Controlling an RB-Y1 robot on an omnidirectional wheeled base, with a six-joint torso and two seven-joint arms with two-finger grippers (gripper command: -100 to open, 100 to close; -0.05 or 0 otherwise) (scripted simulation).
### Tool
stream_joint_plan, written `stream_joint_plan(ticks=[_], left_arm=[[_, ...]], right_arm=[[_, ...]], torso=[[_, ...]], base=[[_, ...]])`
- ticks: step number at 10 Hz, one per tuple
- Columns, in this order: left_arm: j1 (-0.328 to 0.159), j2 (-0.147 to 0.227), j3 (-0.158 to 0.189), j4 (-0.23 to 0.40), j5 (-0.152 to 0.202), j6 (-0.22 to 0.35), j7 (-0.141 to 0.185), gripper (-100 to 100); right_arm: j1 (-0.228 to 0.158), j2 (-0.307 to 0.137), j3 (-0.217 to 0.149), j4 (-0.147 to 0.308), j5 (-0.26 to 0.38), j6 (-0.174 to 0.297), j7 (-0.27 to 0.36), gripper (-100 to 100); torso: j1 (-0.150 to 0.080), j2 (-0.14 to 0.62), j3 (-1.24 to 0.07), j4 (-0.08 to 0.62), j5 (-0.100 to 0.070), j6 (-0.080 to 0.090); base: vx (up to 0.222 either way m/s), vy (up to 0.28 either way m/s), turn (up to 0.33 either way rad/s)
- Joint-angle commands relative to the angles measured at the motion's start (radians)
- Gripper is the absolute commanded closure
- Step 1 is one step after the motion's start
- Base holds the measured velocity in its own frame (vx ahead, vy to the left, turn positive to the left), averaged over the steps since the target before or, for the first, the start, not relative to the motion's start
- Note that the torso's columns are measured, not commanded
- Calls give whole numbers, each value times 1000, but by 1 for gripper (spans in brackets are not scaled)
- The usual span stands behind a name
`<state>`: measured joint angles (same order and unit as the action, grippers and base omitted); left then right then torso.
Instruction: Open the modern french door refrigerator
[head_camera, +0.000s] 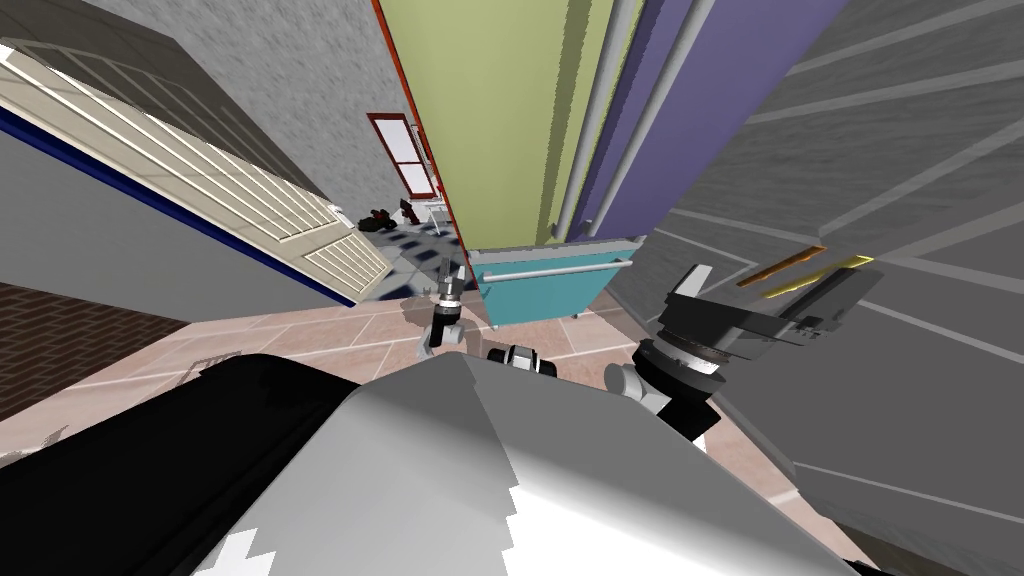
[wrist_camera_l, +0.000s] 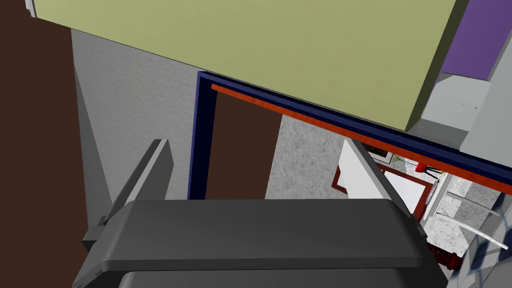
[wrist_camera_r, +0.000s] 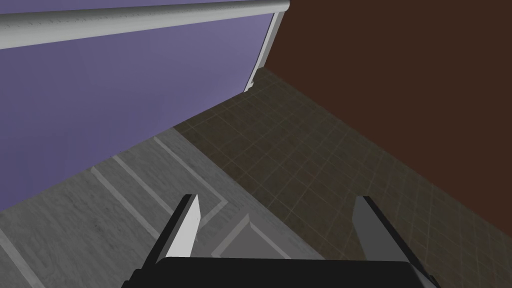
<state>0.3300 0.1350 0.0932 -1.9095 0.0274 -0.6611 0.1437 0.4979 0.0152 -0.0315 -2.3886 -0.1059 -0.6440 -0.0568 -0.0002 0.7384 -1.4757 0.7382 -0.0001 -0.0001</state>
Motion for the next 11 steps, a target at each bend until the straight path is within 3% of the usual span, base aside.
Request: stream_joint_plan(ticks=[1, 5, 10, 11], left_arm=[[-22, -12, 6, 78, 5, -33, -5, -100], [-52, -20, 17, 200, 13, -75, -10, -100], [-91, -2, 31, 342, 25, -131, -16, -100], [-91, -2, 31, 348, 25, -131, -16, -100]], right_arm=[[0, 0, 0, 0, 0, 0, 0, 0], [0, 0, 0, 0, 0, 0, 0, 0], [0, 0, 0, 0, 0, 0, 0, 0], [0, 0, 0, 0, 0, 0, 0, 0]], torso=[[0, -1, -1, 0, 0, 0], [0, 0, 0, 0, 0, 0], [0, 0, 0, 0, 0, 0], [-1, 0, 0, 0, 0, 0]], base=[[58, -34, 32], [50, -32, 28], [53, -28, 28], [35, -34, 13]])
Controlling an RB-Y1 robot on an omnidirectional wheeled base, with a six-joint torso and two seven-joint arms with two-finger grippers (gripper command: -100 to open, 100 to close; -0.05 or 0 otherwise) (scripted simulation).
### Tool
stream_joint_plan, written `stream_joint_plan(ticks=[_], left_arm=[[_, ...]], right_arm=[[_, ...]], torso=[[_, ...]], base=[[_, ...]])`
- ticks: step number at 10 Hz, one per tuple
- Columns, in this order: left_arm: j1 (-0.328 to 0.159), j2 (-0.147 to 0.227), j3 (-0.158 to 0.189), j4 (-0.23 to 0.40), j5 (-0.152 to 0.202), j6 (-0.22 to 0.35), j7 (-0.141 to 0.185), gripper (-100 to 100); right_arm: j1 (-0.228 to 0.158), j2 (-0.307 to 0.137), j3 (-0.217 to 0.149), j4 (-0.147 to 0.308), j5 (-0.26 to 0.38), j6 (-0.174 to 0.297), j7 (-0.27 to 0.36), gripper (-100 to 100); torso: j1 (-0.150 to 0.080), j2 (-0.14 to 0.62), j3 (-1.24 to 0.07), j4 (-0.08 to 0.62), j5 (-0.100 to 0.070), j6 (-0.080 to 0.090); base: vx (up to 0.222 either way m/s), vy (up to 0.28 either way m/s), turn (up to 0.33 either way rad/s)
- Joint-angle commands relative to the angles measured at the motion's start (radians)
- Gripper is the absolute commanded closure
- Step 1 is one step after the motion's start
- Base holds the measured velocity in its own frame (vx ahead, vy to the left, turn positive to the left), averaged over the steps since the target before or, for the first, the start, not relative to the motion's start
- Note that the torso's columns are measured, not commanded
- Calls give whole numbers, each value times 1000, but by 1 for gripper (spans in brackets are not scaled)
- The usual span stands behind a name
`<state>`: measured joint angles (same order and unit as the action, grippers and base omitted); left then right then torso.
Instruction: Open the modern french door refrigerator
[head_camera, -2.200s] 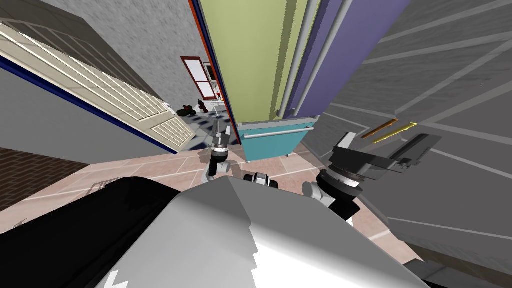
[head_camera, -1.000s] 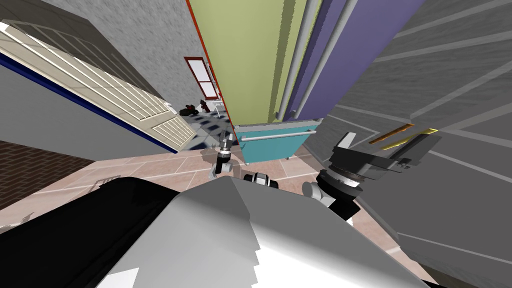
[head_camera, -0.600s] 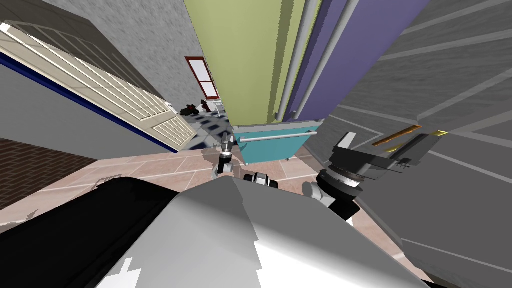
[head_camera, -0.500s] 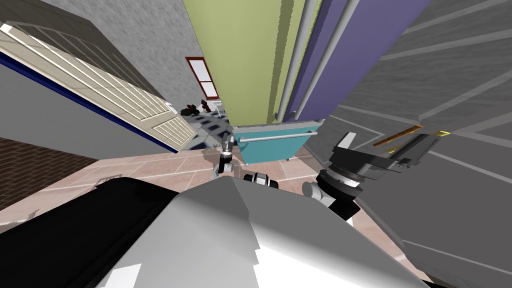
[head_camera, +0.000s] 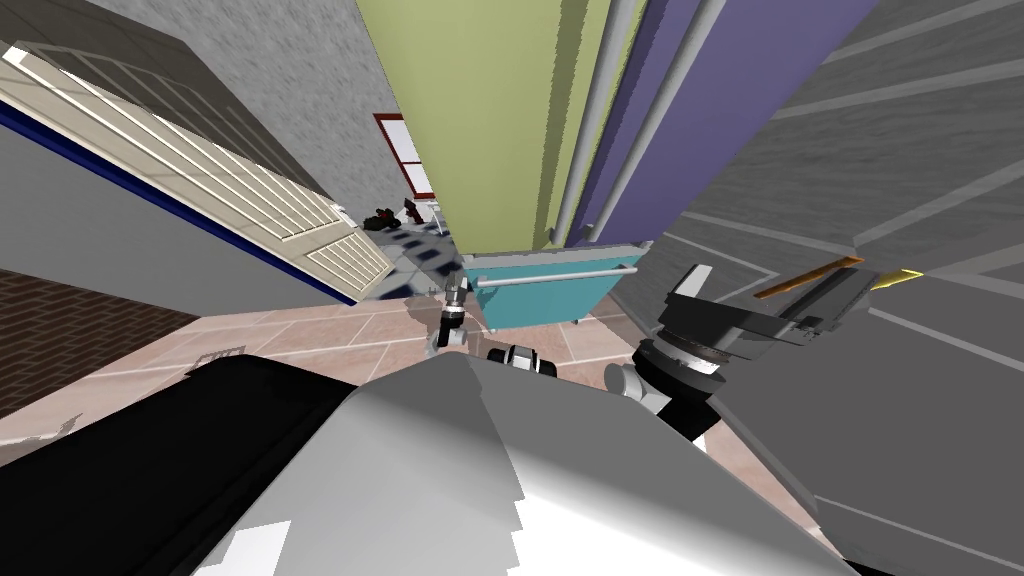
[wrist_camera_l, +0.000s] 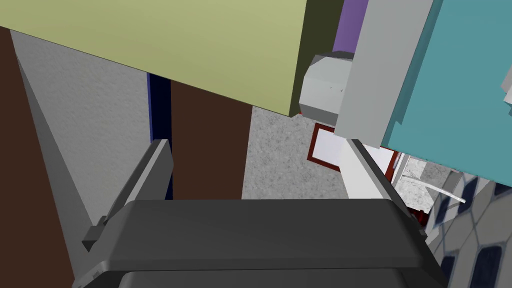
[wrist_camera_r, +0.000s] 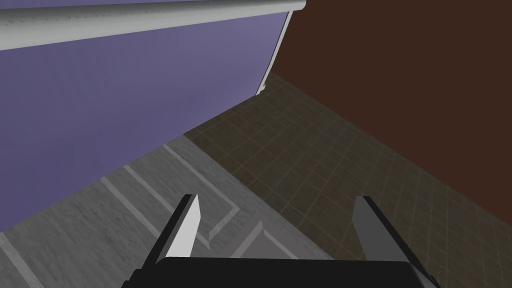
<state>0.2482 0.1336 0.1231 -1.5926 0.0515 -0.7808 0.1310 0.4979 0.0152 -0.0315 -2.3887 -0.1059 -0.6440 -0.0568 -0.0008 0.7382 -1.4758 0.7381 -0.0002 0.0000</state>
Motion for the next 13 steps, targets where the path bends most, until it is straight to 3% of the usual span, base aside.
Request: stream_joint_plan(ticks=[1, 7, 13], left_arm=[[-18, 1, 4, 64, 3, -23, -5, -100], [-55, -1, 17, 207, 13, -76, -11, -100], [-105, -21, 34, 397, 27, -143, -20, -100]], right_arm=[[0, 0, 0, 0, 0, 0, 0, 0], [0, 0, 0, 0, 0, 0, 0, 0], [0, 0, 0, 0, 0, 0, 0, 0]], torso=[[1, 1, 0, 0, 0, 0], [0, -1, -1, 0, 0, 0], [0, 0, 0, 0, 0, 0]], base=[[30, -24, 16], [47, -28, 25], [47, -35, 27]])
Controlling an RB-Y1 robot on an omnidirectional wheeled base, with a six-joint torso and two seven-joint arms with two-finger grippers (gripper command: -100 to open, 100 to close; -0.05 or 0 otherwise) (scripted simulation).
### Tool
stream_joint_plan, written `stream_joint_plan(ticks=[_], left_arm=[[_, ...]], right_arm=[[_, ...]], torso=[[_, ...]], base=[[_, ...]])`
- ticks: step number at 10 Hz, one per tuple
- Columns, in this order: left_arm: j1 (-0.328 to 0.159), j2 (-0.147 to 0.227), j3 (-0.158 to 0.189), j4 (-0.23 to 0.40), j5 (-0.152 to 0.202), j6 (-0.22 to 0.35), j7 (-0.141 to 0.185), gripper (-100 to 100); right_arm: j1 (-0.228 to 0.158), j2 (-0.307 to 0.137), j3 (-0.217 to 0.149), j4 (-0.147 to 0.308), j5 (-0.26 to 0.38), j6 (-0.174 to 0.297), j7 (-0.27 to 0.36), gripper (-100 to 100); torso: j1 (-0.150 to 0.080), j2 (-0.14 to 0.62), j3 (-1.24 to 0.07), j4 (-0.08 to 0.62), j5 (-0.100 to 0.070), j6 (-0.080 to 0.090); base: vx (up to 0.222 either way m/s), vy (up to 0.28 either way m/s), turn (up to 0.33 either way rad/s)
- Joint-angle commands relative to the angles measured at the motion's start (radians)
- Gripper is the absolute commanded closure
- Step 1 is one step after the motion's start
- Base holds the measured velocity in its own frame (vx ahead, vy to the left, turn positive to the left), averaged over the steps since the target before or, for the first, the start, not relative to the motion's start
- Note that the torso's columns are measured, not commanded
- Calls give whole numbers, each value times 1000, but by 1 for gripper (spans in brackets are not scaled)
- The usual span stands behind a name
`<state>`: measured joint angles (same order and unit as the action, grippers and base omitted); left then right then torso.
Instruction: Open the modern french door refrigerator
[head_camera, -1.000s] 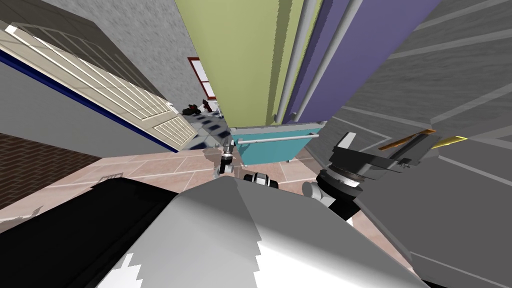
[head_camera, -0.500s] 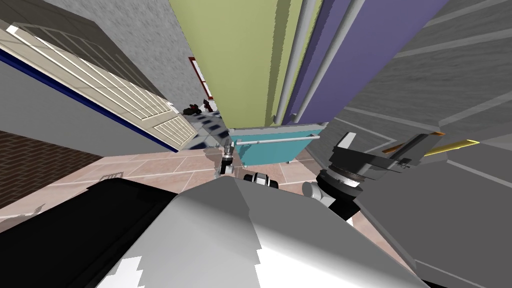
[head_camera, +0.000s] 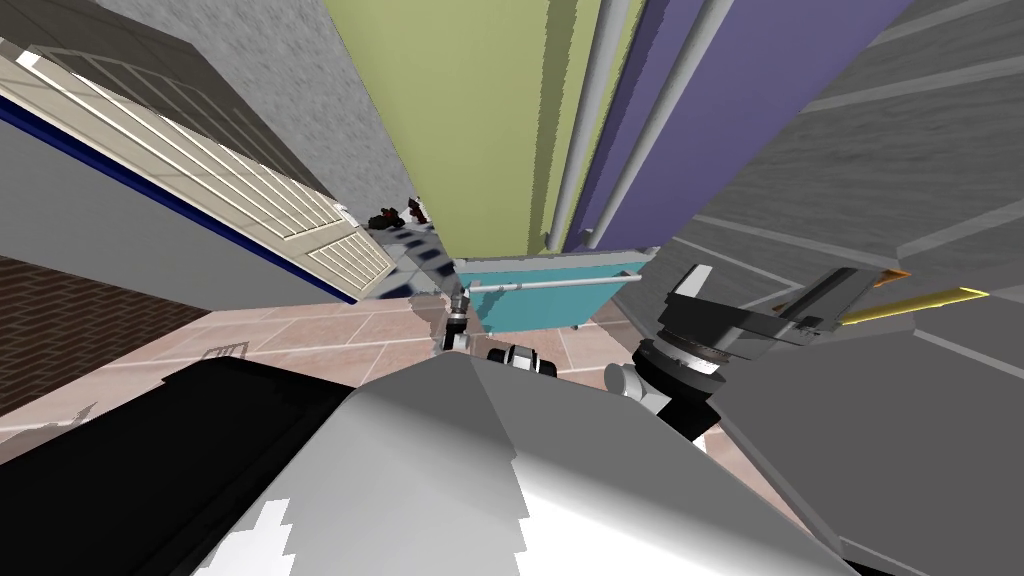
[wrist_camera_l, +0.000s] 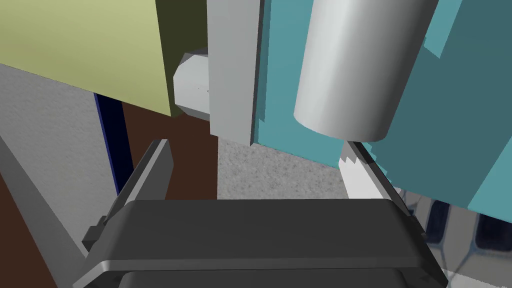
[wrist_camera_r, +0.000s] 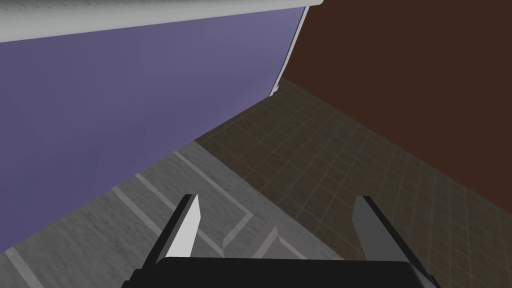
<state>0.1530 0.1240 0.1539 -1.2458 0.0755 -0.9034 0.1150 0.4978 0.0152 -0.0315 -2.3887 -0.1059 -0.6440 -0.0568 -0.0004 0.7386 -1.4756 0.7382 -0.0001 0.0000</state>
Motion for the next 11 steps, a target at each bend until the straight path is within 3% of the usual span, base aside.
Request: stream_joint_plan(ticks=[1, 5, 6, 9, 10, 11], left_arm=[[-19, -21, 7, 85, 6, -32, -5, -100], [-44, -85, 15, 187, 13, -65, -9, -100], [-37, -67, 15, 171, 12, -61, -6, -100], [-78, -55, 22, 153, 18, -1, -6, -100], [-71, -55, 22, 156, 17, -14, -4, -100], [-52, -64, 17, 165, 15, -40, -5, 100]], right_arm=[[0, 0, 0, 0, 0, 0, 0, 0], [0, 0, 0, 0, 0, 0, 0, 0], [0, 0, 0, 0, 0, 0, 0, 0], [0, 0, 0, 0, 0, 0, 0, 0], [0, 0, 0, 0, 0, 0, 0, 0], [0, 0, 0, 0, 0, 0, 0, 0]], torso=[[0, 0, 0, 0, 0, 0], [1, 0, 0, 0, 0, 0], [0, 0, 0, 0, 0, 0], [1, 0, 0, 0, 0, 0], [1, -1, 0, 0, 0, 0], [0, 0, 0, 0, 0, 0]], base=[[55, -33, 40], [47, -26, 22], [18, -12, 4], [7, -3, 20], [0, 0, 0], [-2, 5, -21]])
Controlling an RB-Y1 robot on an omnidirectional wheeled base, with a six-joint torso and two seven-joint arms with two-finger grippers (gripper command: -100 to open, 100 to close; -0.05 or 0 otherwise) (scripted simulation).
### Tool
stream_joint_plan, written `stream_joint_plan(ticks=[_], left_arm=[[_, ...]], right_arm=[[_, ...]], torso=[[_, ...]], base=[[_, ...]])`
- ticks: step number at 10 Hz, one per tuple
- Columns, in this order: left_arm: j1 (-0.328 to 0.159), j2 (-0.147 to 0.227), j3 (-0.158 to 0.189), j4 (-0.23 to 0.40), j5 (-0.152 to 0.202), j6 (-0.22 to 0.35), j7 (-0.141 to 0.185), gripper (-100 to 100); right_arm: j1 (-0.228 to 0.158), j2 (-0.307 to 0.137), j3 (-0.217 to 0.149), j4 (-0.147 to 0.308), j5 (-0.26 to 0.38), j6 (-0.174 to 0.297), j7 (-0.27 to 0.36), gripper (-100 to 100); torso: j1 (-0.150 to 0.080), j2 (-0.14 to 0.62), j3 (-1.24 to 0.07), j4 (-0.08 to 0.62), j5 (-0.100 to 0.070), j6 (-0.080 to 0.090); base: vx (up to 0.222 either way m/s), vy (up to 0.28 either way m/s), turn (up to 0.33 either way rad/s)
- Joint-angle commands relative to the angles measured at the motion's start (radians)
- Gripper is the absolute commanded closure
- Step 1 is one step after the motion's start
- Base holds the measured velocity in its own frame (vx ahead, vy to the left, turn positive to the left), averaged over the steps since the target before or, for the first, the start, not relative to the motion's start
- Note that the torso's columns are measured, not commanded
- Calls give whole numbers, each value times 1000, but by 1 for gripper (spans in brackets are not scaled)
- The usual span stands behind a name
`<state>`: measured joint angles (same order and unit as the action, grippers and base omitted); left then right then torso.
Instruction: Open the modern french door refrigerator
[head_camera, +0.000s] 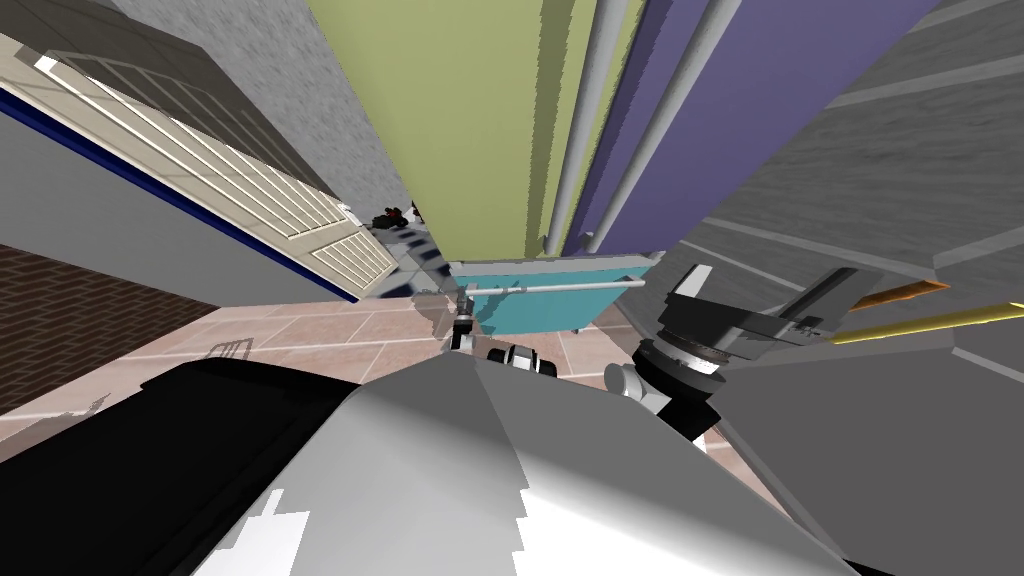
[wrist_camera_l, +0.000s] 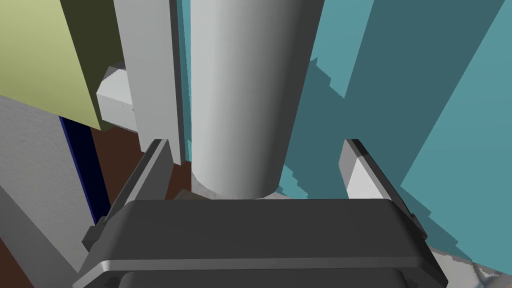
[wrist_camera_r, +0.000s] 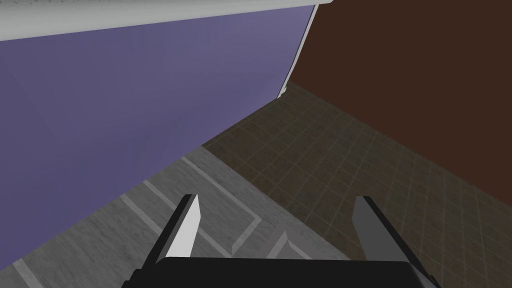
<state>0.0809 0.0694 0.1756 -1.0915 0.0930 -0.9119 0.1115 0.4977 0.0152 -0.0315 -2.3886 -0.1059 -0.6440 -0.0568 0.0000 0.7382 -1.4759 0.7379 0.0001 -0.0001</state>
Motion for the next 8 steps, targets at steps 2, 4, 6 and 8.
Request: stream_joint_plan(ticks=[2, 4, 6, 8], left_arm=[[11, -5, -1, 11, -1, -36, 0, 100], [3, -1, -3, 6, -2, -15, 1, 100], [-5, 3, -5, -3, -3, 12, 2, 100], [-6, 3, -6, -8, -4, 15, 2, 100]], right_arm=[[0, 0, 0, 0, 0, 0, 0, 0], [0, 0, 0, 0, 0, 0, 0, 0], [0, 0, 0, 0, 0, 0, 0, 0], [0, 0, 0, 0, 0, 0, 0, 0]], torso=[[3, -4, -1, -5, 5, 2], [1, 0, 0, -3, 2, 0], [0, 3, 2, -2, 2, 1], [1, -3, -1, -1, 1, 0]], base=[[-8, 5, -5], [-123, -38, 31], [-201, -56, 32], [-132, -51, 19]])
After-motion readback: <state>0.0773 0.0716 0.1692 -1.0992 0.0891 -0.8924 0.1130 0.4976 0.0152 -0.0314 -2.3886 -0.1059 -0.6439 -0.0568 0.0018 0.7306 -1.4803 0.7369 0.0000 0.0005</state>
